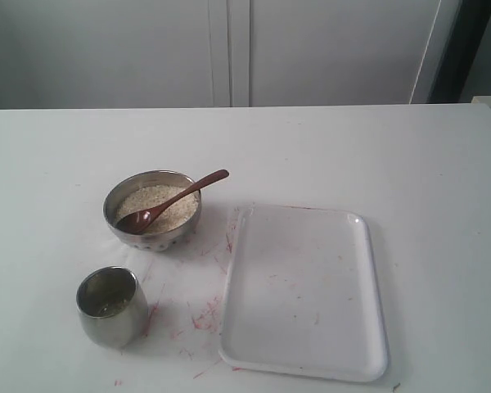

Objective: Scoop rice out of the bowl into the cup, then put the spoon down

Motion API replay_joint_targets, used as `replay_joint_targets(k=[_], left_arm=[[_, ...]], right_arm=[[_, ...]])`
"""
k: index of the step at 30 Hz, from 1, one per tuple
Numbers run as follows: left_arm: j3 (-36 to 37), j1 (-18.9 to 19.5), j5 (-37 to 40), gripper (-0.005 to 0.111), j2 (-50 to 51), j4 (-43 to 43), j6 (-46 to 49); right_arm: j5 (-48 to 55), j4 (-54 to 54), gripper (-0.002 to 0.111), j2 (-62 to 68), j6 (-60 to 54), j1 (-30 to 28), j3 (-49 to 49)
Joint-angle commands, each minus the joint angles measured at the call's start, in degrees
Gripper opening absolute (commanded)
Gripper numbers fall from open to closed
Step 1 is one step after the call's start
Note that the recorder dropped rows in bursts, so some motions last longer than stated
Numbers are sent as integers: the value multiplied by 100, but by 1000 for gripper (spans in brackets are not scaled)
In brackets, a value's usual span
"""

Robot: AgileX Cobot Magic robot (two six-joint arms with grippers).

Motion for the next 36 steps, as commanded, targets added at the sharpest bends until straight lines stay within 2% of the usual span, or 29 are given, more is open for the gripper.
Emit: replay_joint_targets(k=[1, 7, 11, 13, 17, 21, 28, 33, 36], left_arm=[[41, -29, 141, 14, -17, -65, 3], [41, -29, 141, 14, -17, -65, 3], [41, -29, 141, 14, -17, -65, 3], [41, -29, 141, 14, -17, -65, 3], [41, -29, 141, 14, -17, -65, 3], [41, -29, 141, 14, -17, -65, 3], [41, -29, 141, 14, -17, -65, 3], [41, -29, 141, 14, -17, -65, 3], [41, -29, 141, 14, -17, -65, 3]], right_arm=[[-27, 2, 0, -25, -40, -28, 31], [-131, 2, 0, -25, -40, -28, 31], [-581, 2, 0, -25, 11, -28, 31], [-965, 2, 0, -25, 542, -28, 31], [-2009, 2, 0, -25, 3217, -28, 31], [-2980, 2, 0, -25, 5370, -28, 31], [-3981, -50, 0, -25, 7210, -28, 31], [-4496, -50, 0, -25, 8990, -28, 31], [-4869, -34, 0, -25, 9324, -28, 31]])
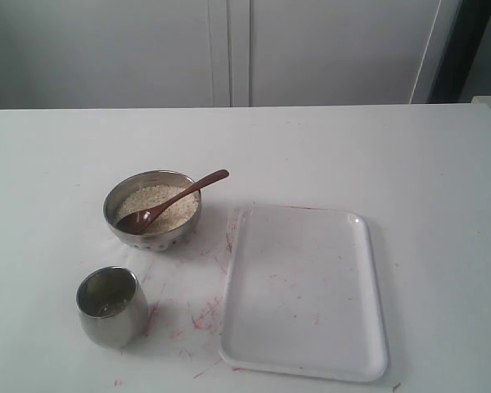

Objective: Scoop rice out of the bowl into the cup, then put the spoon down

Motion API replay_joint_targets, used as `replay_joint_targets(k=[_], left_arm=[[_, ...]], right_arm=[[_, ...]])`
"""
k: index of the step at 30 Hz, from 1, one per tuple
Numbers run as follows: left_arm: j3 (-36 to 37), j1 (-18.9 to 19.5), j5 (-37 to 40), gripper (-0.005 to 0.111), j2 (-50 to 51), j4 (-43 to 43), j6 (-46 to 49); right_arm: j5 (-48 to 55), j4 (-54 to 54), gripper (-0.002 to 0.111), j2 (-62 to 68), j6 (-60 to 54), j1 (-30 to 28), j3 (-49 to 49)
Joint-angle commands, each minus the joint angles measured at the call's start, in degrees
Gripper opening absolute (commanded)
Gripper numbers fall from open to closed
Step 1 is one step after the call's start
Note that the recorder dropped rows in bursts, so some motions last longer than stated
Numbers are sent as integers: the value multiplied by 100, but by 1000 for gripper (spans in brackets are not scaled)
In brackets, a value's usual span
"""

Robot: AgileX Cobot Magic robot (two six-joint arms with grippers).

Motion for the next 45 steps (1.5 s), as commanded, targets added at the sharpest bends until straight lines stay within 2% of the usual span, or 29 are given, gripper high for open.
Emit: replay_joint_targets(k=[1, 9, 13, 17, 24, 27, 30, 35, 45], left_arm=[[41, -29, 141, 14, -17, -65, 3], [41, -29, 141, 14, -17, -65, 3], [41, -29, 141, 14, -17, -65, 3], [41, -29, 141, 14, -17, -65, 3], [41, -29, 141, 14, -17, -65, 3], [41, -29, 141, 14, -17, -65, 3], [41, -29, 141, 14, -17, -65, 3], [41, -29, 141, 14, -17, -65, 3], [41, -29, 141, 14, -17, -65, 3]], right_arm=[[-704, -23, 0, -25, 697, -28, 31], [-2557, -341, 0, -25, 889, -28, -177], [-2638, -866, 0, -25, 817, -28, -964], [-1785, -1532, 0, -25, 79, -28, -1860], [1373, -3065, 0, -25, -520, -28, -3729], [1937, -3742, 0, 177, -625, -28, -4373], [2019, -4210, 0, 651, -587, -7, -4943], [2032, -5115, 0, 1474, 268, -7, -5744], [902, -9297, 0, 3201, 4011, -7, -7159]])
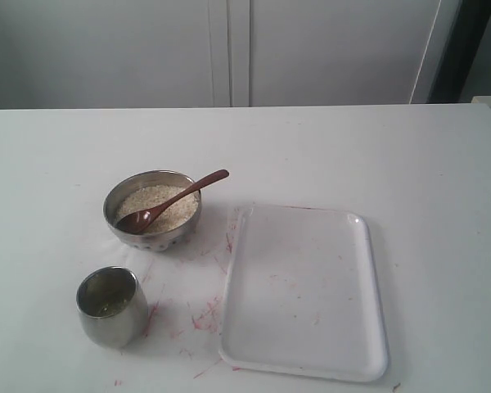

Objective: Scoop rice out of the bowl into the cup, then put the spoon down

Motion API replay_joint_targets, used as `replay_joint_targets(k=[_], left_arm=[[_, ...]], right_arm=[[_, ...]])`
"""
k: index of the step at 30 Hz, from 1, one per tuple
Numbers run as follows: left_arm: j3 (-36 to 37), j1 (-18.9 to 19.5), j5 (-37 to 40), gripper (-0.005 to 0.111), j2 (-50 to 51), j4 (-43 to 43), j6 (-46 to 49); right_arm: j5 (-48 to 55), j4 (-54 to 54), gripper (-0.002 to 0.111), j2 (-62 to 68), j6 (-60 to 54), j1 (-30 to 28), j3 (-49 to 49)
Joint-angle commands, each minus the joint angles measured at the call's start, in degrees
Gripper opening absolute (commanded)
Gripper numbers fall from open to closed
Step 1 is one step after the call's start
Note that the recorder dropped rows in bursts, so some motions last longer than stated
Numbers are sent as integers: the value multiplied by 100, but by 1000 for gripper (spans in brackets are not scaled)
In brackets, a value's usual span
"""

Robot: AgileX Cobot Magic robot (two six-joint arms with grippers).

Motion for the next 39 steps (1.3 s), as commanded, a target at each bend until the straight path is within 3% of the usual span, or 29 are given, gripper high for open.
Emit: replay_joint_targets(k=[1, 5, 15, 27, 35, 39], left_arm=[[41, -29, 141, 14, -17, -65, 3], [41, -29, 141, 14, -17, -65, 3], [41, -29, 141, 14, -17, -65, 3], [41, -29, 141, 14, -17, -65, 3], [41, -29, 141, 14, -17, -65, 3], [41, -29, 141, 14, -17, -65, 3]], right_arm=[[-773, -2181, 0, 839, 1766, -7, -682], [-1605, -3255, 0, 1456, 2312, -7, -1176], [-1753, -3308, 0, 1886, 2312, -7, -1656], [818, -1786, 0, 1834, 2312, -7, -2680], [2434, -1039, 0, 1834, 2312, -7, -2695], [2727, -462, 0, 1834, 2312, -7, -2695]])
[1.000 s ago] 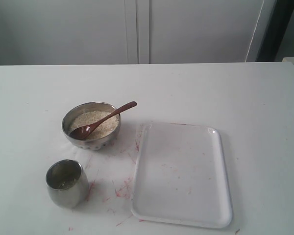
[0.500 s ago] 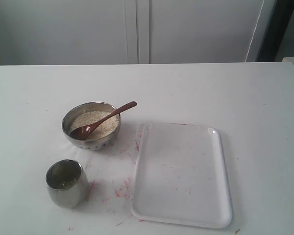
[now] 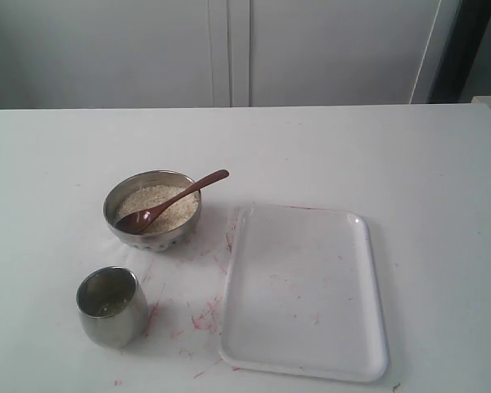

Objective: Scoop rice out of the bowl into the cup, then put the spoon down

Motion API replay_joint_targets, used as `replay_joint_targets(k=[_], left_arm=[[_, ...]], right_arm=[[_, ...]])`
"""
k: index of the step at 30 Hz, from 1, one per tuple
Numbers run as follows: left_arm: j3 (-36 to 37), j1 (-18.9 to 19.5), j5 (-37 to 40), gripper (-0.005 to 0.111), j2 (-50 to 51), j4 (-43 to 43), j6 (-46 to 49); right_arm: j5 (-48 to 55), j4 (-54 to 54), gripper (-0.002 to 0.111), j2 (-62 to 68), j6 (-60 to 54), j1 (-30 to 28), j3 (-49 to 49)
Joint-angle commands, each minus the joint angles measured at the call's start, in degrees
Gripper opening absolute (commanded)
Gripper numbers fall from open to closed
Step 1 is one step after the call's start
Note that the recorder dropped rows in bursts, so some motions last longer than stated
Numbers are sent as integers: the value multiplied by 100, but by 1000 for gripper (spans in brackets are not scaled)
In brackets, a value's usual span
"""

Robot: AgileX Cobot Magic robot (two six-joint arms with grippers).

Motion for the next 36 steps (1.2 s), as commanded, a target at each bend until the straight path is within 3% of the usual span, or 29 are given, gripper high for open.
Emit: replay_joint_targets(k=[1, 9, 25, 28, 36], left_arm=[[41, -29, 141, 14, -17, -65, 3], [41, -29, 141, 14, -17, -65, 3], [41, -29, 141, 14, -17, -65, 3], [41, -29, 141, 14, -17, -65, 3], [41, -29, 141, 14, -17, -65, 3]], right_arm=[[391, 629, 0, 0, 19, -7, 12], [68, 1761, 0, 0, 19, -7, 12], [-188, 1926, 0, 12, -313, -7, 24], [-293, 2326, 0, 71, -1065, -7, 24], [0, 5109, 0, 101, -5559, -7, 79]])
